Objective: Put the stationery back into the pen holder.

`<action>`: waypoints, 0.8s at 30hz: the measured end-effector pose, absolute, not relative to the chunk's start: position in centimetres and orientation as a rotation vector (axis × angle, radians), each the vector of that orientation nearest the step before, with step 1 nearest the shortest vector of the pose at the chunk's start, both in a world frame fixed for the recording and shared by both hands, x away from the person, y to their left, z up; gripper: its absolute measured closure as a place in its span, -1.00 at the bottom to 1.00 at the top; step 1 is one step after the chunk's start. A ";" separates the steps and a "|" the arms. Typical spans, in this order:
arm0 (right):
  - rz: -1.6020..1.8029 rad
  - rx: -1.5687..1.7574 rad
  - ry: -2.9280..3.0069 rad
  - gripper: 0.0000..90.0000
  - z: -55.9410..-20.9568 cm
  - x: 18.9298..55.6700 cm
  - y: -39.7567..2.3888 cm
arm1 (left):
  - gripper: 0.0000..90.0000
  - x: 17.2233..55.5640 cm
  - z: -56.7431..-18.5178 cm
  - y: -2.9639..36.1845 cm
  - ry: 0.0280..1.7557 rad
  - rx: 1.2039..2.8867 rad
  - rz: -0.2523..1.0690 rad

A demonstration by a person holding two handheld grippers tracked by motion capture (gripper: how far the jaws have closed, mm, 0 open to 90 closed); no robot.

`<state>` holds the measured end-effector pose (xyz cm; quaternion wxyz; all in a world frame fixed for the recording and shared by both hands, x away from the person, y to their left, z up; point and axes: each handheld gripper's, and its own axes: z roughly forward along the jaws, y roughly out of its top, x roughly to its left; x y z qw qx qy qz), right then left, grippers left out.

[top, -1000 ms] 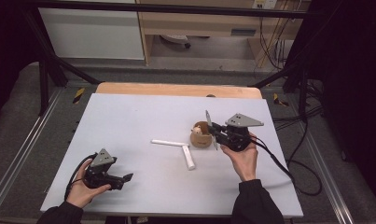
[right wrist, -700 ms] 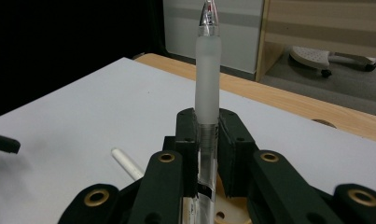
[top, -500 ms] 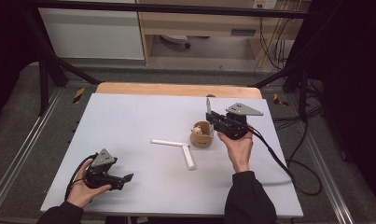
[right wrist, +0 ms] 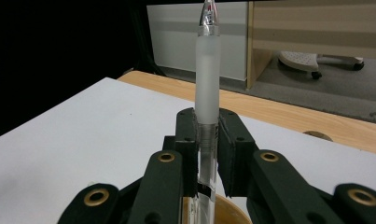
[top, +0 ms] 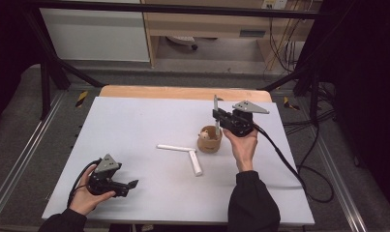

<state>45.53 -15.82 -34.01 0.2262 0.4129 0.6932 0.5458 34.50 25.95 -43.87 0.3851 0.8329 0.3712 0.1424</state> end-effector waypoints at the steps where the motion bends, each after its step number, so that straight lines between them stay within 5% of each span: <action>1: 1.509 1.145 1.911 0.77 -34.3 45.9 -15.7 | -0.83 34.5 -43.9 25.9 0.944 2.123 0.364; 24: 1.482 1.201 1.963 0.77 -38.5 47.6 -15.3 | -0.83 34.5 -44.0 25.9 0.940 2.128 0.361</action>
